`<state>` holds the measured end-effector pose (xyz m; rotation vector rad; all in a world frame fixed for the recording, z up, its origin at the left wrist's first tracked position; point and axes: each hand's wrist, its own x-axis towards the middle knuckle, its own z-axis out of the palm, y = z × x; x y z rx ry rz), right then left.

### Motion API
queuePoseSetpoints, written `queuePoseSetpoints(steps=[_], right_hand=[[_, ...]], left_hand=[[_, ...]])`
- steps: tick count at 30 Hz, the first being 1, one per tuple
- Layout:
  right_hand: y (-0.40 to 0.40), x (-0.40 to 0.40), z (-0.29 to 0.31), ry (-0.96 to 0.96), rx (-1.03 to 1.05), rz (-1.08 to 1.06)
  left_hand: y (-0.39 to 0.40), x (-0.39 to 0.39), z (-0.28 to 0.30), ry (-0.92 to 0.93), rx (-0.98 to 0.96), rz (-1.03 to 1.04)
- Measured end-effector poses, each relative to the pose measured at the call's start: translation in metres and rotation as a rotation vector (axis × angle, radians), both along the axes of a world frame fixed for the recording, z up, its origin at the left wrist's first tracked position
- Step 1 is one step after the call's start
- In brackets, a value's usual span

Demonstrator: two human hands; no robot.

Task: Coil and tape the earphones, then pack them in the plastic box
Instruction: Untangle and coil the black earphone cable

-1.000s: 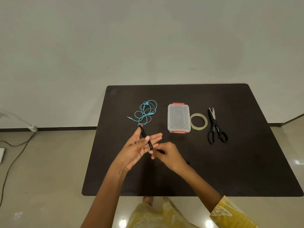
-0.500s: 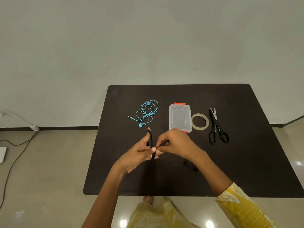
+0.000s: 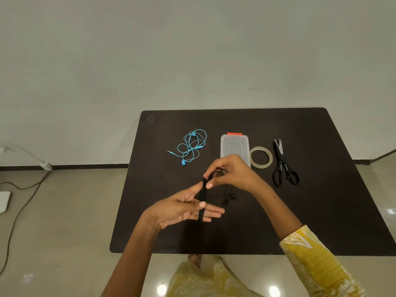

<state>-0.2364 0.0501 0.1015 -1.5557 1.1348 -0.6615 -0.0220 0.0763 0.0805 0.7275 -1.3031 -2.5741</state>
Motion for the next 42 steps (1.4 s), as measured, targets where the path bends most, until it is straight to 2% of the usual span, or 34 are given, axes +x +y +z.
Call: queuePoseSetpoints(steps=[9, 16, 20, 25, 29, 36, 42], right_hand=[[-0.004, -0.014, -0.005, -0.155, 0.068, 0.085], [-0.001, -0.014, -0.014, -0.19, 0.075, -0.094], [0.011, 0.0, -0.026, -0.181, 0.124, -0.209], [0.029, 0.025, -0.034, -0.261, 0.219, -0.315], [0.035, 0.038, -0.034, -0.108, 0.243, -0.321], [0.032, 0.044, -0.03, 0.176, 0.134, -0.212], [0.027, 0.038, -0.029, 0.292, 0.062, -0.112]], left_hand=[[0.002, 0.002, 0.002, 0.109, 0.029, -0.105], [0.006, 0.005, -0.001, 0.246, 0.085, -0.095], [0.005, 0.004, -0.003, 0.3, 0.116, 0.026], [-0.005, 0.0, -0.005, 0.27, 0.179, 0.235], [-0.013, -0.006, -0.007, 0.252, 0.207, 0.406], [-0.024, -0.02, -0.009, 0.149, 0.053, 0.579], [-0.025, -0.023, -0.013, 0.094, 0.013, 0.679]])
